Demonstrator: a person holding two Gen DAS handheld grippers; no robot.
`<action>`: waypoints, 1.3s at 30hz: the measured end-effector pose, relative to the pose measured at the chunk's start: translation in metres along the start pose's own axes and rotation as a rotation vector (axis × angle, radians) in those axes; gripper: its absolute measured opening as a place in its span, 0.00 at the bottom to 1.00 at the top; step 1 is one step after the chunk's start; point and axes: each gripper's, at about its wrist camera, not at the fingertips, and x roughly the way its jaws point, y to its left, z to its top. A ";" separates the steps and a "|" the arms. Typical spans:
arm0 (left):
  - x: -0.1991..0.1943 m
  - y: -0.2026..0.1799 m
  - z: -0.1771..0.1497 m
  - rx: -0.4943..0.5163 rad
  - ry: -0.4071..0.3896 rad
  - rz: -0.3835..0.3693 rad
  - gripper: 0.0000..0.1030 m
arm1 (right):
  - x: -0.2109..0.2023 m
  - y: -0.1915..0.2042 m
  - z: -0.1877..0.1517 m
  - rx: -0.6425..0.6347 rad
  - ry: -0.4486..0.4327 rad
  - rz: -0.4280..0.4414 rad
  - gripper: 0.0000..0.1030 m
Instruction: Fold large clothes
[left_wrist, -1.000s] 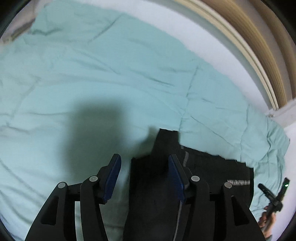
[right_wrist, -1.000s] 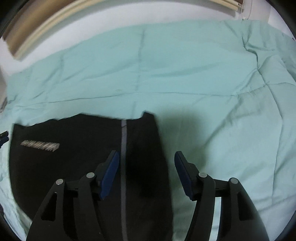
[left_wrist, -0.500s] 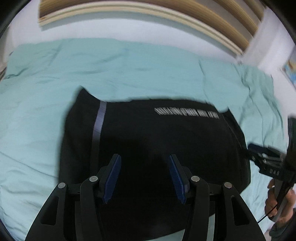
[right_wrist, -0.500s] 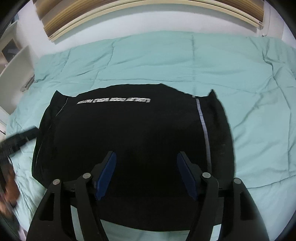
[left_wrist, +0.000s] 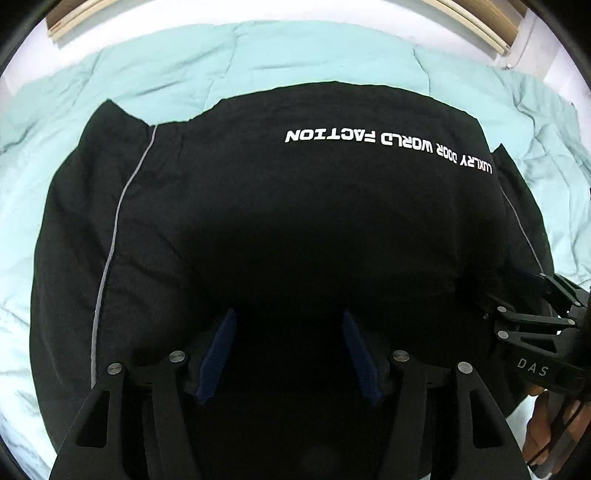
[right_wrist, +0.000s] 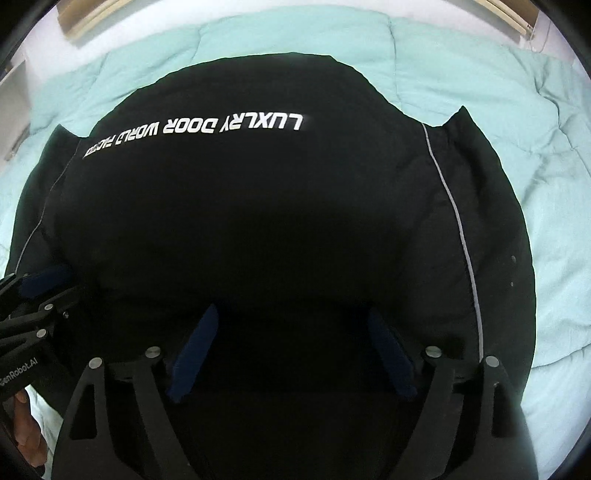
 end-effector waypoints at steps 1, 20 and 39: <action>-0.001 -0.001 0.000 0.000 -0.005 0.002 0.61 | 0.000 0.000 0.001 0.000 0.001 0.001 0.83; -0.031 0.030 -0.063 -0.139 0.051 0.006 0.62 | -0.036 0.031 -0.052 -0.105 0.022 0.145 0.67; -0.089 0.094 -0.020 -0.217 -0.110 0.017 0.63 | -0.080 -0.106 -0.028 0.114 -0.091 0.143 0.80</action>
